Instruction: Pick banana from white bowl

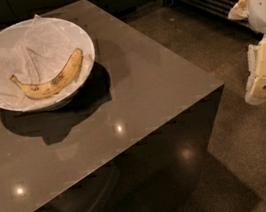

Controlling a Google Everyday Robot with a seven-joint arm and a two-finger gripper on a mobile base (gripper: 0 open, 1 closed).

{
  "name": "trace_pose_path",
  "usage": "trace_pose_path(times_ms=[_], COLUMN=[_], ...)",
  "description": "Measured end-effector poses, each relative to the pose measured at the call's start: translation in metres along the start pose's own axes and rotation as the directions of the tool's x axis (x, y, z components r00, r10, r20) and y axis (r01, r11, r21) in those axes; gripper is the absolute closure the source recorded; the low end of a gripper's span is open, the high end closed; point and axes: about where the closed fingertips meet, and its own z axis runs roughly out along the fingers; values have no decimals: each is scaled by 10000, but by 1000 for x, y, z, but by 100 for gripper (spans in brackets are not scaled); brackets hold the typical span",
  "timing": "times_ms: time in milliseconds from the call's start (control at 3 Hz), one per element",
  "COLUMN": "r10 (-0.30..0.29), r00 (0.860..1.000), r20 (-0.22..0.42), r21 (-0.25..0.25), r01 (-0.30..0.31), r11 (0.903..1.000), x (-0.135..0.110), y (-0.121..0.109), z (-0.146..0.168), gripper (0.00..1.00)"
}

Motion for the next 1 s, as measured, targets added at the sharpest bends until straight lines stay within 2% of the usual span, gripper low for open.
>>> trace_pose_path(times_ms=[667, 1000], r10=[37, -445], r00=[9998, 9978], r20=[213, 482], r21=[64, -160], r01=[-38, 453], r11=[10000, 9988], x=[-7, -27], y=[-5, -14], z=[-3, 0], gripper=[0, 0])
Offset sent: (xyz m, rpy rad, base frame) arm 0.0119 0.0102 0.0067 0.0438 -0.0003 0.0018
